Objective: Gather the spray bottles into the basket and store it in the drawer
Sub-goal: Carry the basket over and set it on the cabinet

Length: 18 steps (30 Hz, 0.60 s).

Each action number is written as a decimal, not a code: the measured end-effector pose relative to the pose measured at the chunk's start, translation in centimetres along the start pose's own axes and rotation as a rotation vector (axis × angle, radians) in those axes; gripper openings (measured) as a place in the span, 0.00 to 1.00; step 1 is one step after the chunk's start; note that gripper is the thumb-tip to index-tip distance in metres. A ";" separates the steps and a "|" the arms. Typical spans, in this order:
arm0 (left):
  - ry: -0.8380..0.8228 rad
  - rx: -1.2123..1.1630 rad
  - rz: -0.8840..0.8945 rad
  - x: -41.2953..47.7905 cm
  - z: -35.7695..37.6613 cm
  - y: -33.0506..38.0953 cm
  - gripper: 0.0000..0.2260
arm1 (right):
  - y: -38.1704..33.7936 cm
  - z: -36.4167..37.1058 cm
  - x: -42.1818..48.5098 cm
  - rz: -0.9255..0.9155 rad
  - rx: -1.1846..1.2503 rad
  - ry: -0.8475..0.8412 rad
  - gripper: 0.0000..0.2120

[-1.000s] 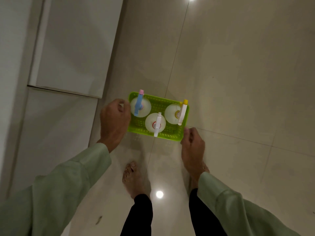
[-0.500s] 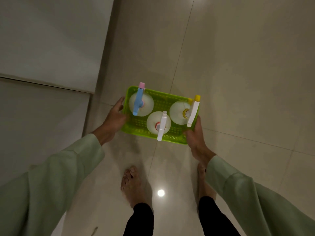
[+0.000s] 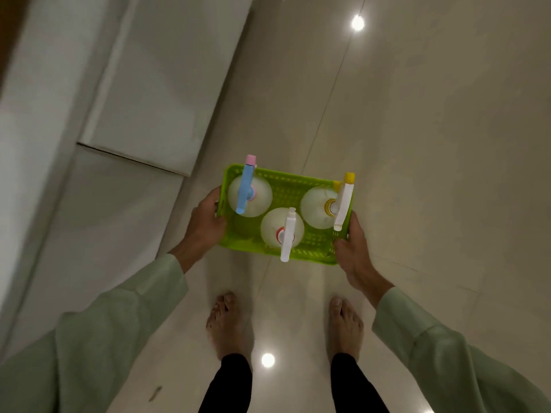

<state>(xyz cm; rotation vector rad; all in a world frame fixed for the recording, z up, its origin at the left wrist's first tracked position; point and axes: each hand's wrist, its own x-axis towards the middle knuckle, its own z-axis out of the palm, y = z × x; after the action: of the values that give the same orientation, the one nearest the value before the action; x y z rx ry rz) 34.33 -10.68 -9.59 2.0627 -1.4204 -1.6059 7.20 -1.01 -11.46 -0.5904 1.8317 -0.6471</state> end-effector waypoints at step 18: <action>0.302 -0.391 -0.054 -29.0 -10.0 13.6 0.35 | -24.4 -11.1 -17.7 -0.293 -0.318 -0.351 0.35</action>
<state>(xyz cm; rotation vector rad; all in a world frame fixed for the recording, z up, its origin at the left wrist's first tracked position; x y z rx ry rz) 35.73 -0.26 22.22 2.0115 -0.8780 -1.3805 4.68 -5.41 20.26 -1.1260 1.5360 -0.4084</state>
